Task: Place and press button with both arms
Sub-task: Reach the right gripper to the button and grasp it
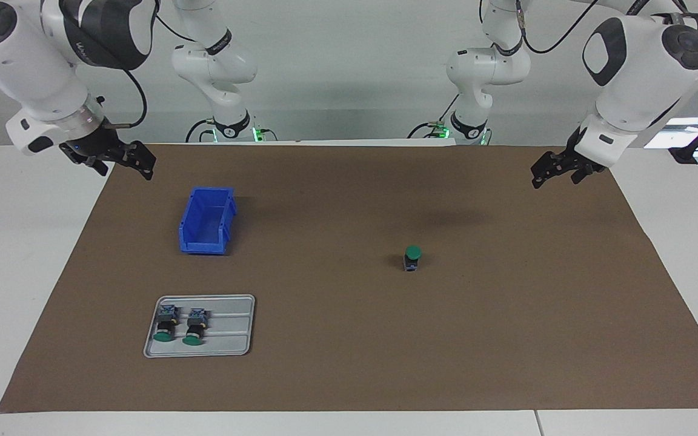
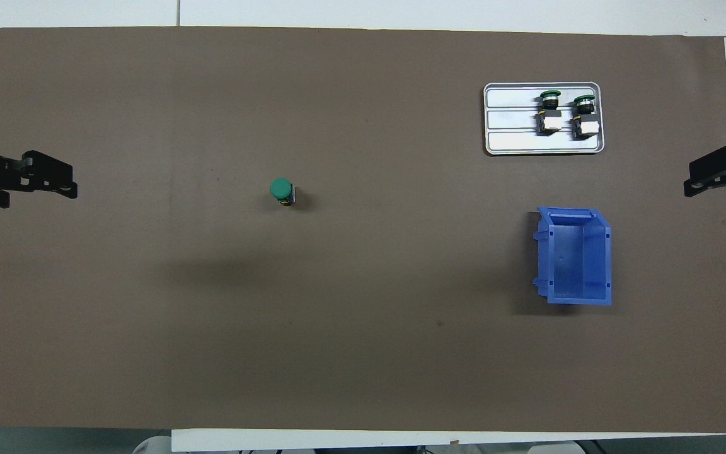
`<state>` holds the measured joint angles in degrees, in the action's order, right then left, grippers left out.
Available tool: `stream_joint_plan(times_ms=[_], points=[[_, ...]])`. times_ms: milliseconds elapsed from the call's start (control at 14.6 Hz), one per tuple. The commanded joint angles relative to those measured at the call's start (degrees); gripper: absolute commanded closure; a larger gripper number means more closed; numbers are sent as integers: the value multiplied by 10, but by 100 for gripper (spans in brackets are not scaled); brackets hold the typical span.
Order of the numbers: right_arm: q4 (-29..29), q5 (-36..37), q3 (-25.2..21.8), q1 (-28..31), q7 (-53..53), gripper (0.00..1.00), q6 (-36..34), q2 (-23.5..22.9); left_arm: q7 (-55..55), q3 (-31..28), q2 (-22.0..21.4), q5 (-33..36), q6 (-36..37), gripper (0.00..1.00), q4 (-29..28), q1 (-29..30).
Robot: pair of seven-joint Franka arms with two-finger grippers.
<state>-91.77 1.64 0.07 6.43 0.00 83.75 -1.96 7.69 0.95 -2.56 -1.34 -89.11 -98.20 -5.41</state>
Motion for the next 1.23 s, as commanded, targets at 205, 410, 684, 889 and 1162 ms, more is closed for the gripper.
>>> stream_joint_plan(times_ms=[205,410,684,889,1162], points=[[-2,-77,10,-78,-1,1,62,-3,-7,-4,1,12,77,0,65,11],[65,-77,11,-194,155,1,78,-70,-7,-10,1,12,78,0,64,11],[176,-81,10,-316,307,1,129,-195,-8,-22,0,12,73,0,64,12],[179,-74,10,-381,379,1,194,-239,-7,-24,0,12,73,0,63,10],[180,-69,9,-438,453,1,293,-303,-7,-25,-2,12,75,0,63,10]])
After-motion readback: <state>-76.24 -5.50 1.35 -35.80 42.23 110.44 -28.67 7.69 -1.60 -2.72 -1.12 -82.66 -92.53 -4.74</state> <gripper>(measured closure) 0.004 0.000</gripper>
